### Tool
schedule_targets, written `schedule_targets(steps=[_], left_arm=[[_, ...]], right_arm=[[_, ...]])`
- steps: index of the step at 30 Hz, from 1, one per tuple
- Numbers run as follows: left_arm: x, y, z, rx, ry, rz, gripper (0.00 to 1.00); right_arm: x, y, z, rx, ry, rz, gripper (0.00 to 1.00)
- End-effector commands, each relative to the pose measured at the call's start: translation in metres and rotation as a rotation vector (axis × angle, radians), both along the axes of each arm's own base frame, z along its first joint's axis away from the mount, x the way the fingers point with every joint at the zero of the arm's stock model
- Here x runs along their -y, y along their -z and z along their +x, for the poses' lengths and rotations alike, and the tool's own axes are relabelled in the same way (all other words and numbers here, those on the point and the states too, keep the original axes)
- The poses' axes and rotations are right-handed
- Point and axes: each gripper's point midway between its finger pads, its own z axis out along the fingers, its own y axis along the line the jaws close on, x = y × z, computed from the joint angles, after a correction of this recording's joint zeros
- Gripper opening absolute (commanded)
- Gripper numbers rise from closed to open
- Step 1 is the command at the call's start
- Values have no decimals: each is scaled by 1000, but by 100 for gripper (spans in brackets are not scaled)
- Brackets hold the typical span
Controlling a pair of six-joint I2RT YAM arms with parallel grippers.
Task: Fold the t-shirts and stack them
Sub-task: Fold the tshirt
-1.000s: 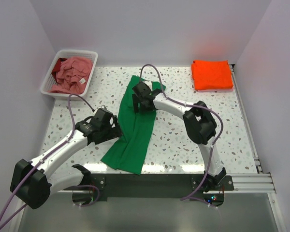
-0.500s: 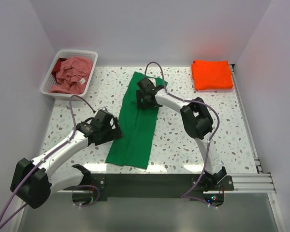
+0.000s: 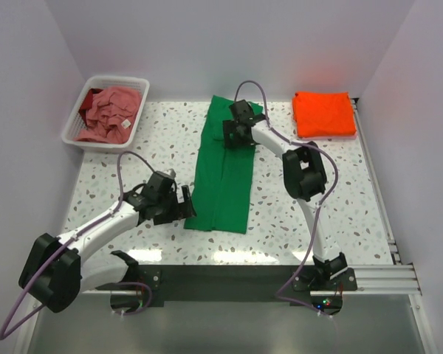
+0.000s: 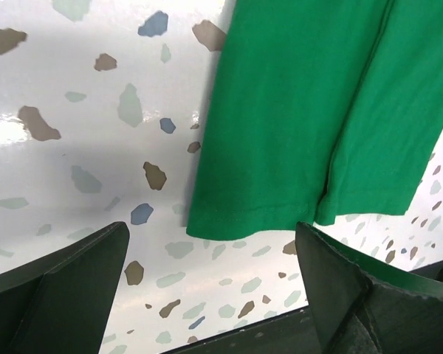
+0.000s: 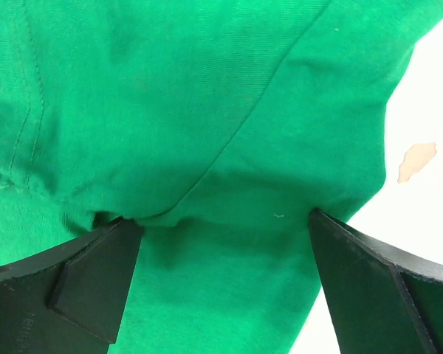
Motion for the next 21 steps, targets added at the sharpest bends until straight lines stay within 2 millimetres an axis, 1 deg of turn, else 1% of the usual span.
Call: schedule_targets(steps=[1, 2, 3, 4, 5, 6, 7, 8, 9, 10, 11, 12, 13, 14, 15, 16, 18, 20, 21], left_arm=[[11, 5, 1, 7, 55, -52, 100], [11, 8, 0, -1, 56, -54, 100], [11, 12, -3, -14, 58, -51, 98], [13, 13, -3, -13, 62, -62, 94], [12, 18, -6, -29, 61, -60, 90], [12, 20, -7, -37, 61, -60, 83], [10, 22, -7, -40, 49, -46, 79], [7, 27, -9, -51, 43, -33, 76], [5, 28, -9, -50, 37, -25, 70], [4, 30, -7, -44, 27, -19, 68], [3, 32, -7, -45, 23, -14, 65], [3, 33, -5, -40, 17, -14, 61], [4, 33, 0, -23, 5, -17, 59], [3, 37, 0, -31, 0, -9, 57], [4, 39, 1, -32, -3, -7, 51], [3, 41, 1, -37, -7, 0, 47], [3, 47, -2, -58, -1, 2, 38], [3, 51, -7, -66, 2, -3, 31], [2, 52, -8, -71, -2, -6, 24]], right_arm=[[-11, -24, -14, -14, -115, 28, 99], [-14, -51, -14, 27, -124, 59, 99], [-17, -59, -16, 37, -135, 80, 99], [-20, -65, -23, 30, -154, 108, 99], [-20, -84, -25, 56, -158, 130, 99], [-21, -92, -30, 63, -162, 147, 99], [-21, -90, -37, 47, -163, 162, 99], [-22, -94, -42, 48, -166, 174, 99], [-22, -113, -46, 75, -171, 199, 99], [-20, -107, -53, 67, -175, 204, 99], [-22, -111, -59, 66, -186, 226, 99], [-22, -123, -64, 88, -193, 243, 99], [-22, -120, -72, 80, -198, 252, 99], [-24, -121, -78, 76, -211, 267, 98], [-23, -123, -83, 76, -215, 272, 99], [-22, -126, -93, 82, -218, 284, 99], [-19, -129, -102, 87, -223, 298, 99], [-11, -133, -113, 98, -208, 298, 99], [-6, -133, -117, 100, -195, 290, 99]])
